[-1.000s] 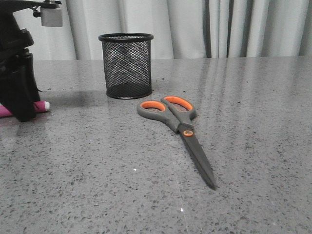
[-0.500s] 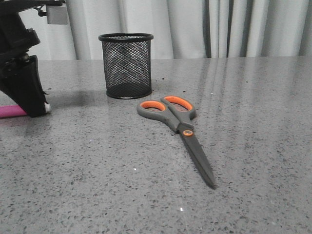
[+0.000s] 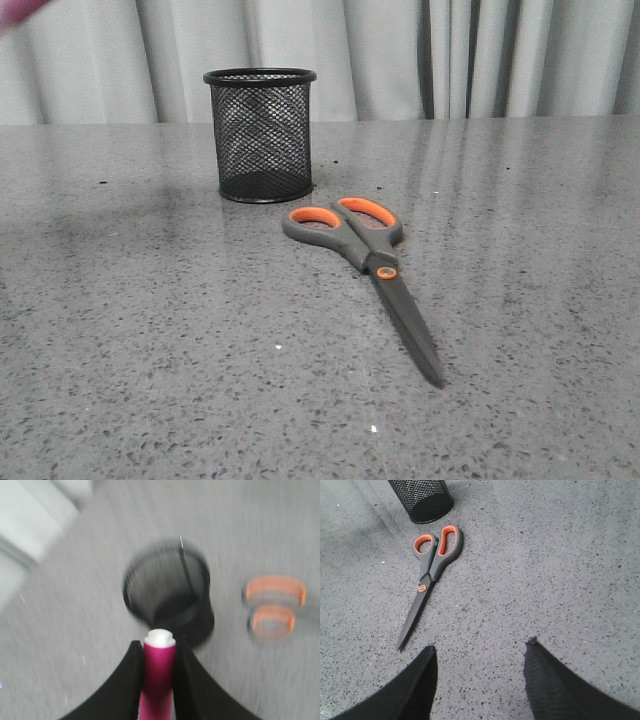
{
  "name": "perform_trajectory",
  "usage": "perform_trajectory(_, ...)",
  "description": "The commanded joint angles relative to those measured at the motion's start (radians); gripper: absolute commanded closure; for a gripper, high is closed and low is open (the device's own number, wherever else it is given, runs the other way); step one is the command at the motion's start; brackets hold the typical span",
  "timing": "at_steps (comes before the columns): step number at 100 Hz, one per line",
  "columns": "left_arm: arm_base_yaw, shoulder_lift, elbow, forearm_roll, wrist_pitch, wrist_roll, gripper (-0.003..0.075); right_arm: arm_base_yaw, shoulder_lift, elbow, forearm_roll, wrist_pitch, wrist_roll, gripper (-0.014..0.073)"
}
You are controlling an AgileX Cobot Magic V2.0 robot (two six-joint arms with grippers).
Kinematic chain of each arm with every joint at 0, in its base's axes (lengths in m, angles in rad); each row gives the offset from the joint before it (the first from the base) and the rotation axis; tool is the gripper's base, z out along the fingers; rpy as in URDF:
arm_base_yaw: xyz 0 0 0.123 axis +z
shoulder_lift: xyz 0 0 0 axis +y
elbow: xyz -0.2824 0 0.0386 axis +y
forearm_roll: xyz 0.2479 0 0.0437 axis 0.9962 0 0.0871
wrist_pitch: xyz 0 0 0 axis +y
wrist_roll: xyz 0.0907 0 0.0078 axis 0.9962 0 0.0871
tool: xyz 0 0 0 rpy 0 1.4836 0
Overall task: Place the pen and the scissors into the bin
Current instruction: 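Lift the pink marker with the left gripper and drop it into the mesh cup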
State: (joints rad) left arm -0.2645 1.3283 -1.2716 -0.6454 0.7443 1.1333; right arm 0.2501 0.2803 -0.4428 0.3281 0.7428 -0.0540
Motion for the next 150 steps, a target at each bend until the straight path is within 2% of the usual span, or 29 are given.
perform_trajectory(1,0.000,-0.062,-0.026,-0.249,-0.136,-0.006,0.0739,0.001,0.015,-0.037,0.027,-0.075,-0.007,0.0246)
perform_trajectory(8,0.000,-0.064,-0.015,-0.446,-0.165,0.090,0.0739,0.001,0.015,-0.037,0.041,-0.075,-0.007,0.0246)
perform_trajectory(31,-0.002,-0.043,0.082,-1.205,-0.142,0.601,0.0739,0.001,0.015,-0.037,0.069,-0.075,-0.007,0.0246)
perform_trajectory(40,-0.002,-0.016,0.091,-1.205,-0.101,0.621,0.0739,0.001,0.015,-0.037,0.069,-0.077,-0.007,0.0246)
perform_trajectory(55,-0.002,0.062,0.086,-1.205,0.079,0.634,0.0739,0.001,0.015,-0.037,0.069,-0.099,-0.007,0.0246)
perform_trajectory(62,-0.002,0.096,0.081,-1.205,0.118,0.668,0.0739,0.001,0.015,-0.037,0.069,-0.115,-0.007,0.0246)
perform_trajectory(82,-0.002,0.178,0.021,-1.205,0.134,0.776,0.0739,0.001,0.015,-0.037,0.069,-0.128,-0.007,0.0246)
perform_trajectory(106,-0.002,0.324,-0.091,-1.205,0.161,0.776,0.0739,0.001,0.015,-0.037,0.069,-0.128,-0.007,0.0246)
perform_trajectory(124,-0.002,0.392,-0.101,-1.205,0.161,0.776,0.0729,0.001,0.015,-0.037,0.069,-0.128,-0.007,0.0246)
perform_trajectory(129,-0.002,0.402,-0.101,-1.205,0.158,0.776,0.0686,0.001,0.015,-0.037,0.069,-0.128,-0.007,0.0246)
perform_trajectory(134,-0.002,0.404,-0.101,-1.205,0.151,0.776,0.0599,0.001,0.015,-0.037,0.069,-0.126,-0.007,0.0246)
perform_trajectory(146,-0.002,0.404,-0.101,-1.205,0.168,0.776,0.0251,0.001,0.015,-0.037,0.072,-0.130,-0.007,0.0246)
perform_trajectory(150,0.002,0.399,-0.102,-1.205,0.187,0.774,0.0171,0.001,0.015,-0.037,0.072,-0.144,-0.007,0.0246)
